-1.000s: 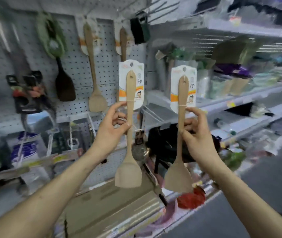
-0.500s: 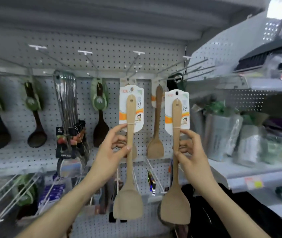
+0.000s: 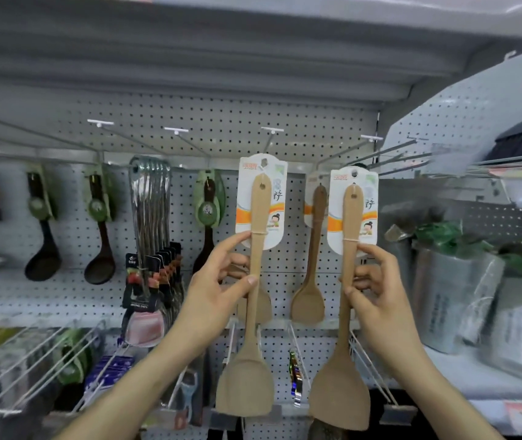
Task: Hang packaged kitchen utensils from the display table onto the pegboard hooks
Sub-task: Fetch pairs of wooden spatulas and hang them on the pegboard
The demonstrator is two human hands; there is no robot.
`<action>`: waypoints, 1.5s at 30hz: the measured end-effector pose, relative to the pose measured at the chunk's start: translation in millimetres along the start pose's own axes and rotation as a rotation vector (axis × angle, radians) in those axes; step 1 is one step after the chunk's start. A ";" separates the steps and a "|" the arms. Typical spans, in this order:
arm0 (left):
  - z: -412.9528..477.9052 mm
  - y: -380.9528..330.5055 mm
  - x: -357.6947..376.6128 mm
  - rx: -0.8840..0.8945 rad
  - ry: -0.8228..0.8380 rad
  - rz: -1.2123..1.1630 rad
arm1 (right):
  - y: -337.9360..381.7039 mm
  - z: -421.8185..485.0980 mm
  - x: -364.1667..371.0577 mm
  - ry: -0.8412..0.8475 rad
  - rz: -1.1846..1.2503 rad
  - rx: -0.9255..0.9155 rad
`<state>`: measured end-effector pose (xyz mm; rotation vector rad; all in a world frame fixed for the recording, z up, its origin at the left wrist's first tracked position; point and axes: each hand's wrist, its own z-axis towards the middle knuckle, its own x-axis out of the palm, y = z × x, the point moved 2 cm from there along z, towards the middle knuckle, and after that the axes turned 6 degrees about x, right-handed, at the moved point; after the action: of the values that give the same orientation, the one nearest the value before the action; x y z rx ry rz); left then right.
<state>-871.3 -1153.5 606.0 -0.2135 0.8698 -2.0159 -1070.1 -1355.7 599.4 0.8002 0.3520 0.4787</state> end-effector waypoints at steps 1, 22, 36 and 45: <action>1.1 -0.3 0.9 -0.007 -0.002 0.004 | -0.7 1.9 -2.4 0.001 0.007 0.003; 18.3 6.3 23.4 -0.010 -0.076 0.040 | -22.5 14.4 -13.0 0.051 0.027 0.023; 42.1 34.8 29.6 -0.010 -0.074 0.091 | -51.3 61.3 -0.8 0.093 0.001 0.083; 76.6 75.1 32.0 -0.032 -0.049 0.151 | -91.5 107.9 33.1 0.088 -0.027 0.083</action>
<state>-804.0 -1242.9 608.0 -0.2082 0.8619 -1.8501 -966.4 -1457.4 596.6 0.8557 0.4660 0.4769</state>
